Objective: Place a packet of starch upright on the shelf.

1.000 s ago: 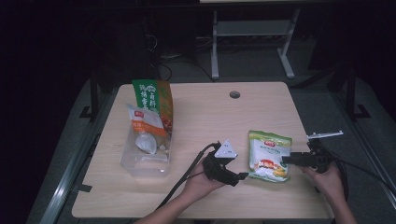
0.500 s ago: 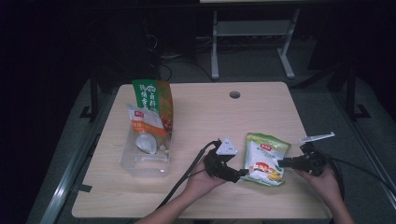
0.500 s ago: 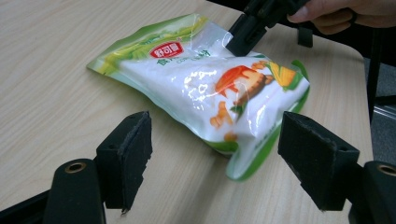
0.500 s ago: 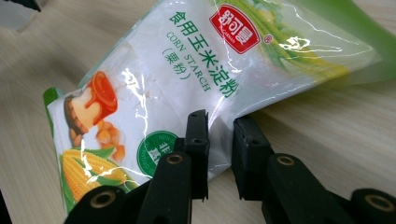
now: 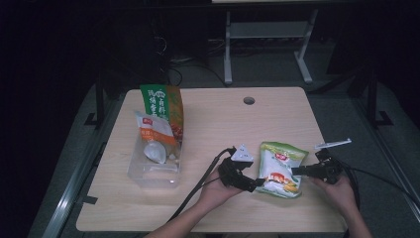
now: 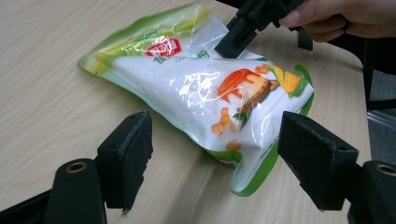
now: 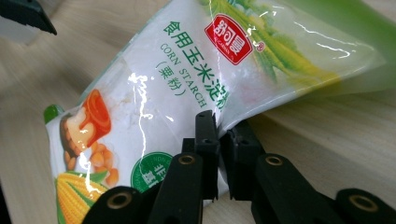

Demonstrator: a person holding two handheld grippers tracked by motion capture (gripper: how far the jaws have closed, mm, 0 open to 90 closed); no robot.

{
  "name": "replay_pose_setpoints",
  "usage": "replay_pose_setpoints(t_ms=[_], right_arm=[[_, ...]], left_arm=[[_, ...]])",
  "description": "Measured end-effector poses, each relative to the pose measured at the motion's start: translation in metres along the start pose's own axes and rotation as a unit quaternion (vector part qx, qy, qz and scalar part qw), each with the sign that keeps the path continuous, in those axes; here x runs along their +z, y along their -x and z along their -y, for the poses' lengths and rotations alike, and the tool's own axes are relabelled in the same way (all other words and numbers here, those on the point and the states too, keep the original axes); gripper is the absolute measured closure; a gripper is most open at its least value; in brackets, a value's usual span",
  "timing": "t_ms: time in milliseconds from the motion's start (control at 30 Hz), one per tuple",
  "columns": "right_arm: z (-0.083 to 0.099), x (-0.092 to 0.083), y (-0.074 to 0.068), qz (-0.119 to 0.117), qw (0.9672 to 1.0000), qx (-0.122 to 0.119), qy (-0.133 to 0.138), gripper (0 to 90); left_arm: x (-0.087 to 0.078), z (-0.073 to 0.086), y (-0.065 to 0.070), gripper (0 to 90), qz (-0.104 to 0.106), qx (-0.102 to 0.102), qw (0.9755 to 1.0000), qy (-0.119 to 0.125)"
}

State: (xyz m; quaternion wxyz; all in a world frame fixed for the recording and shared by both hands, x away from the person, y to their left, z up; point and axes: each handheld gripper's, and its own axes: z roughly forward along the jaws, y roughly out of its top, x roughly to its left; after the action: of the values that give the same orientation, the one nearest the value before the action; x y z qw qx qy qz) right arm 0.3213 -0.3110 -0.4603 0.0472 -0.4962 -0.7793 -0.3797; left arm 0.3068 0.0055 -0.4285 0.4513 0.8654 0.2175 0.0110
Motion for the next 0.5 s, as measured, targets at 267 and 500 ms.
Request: replay_pose_setpoints(t_ms=[267, 500], right_arm=[[-0.002, -0.007, -0.013, 0.022, 0.9992, -0.03, 0.017, 86.4], [-0.006, -0.014, -0.026, 0.016, 0.9978, -0.056, 0.033, 86.6]], left_arm=[[0.004, 0.001, -0.004, 26.1, 0.008, -0.013, 0.9999, 0.001], [0.01, 0.001, -0.01, 26.1, 0.009, -0.038, 0.9992, 0.002]])
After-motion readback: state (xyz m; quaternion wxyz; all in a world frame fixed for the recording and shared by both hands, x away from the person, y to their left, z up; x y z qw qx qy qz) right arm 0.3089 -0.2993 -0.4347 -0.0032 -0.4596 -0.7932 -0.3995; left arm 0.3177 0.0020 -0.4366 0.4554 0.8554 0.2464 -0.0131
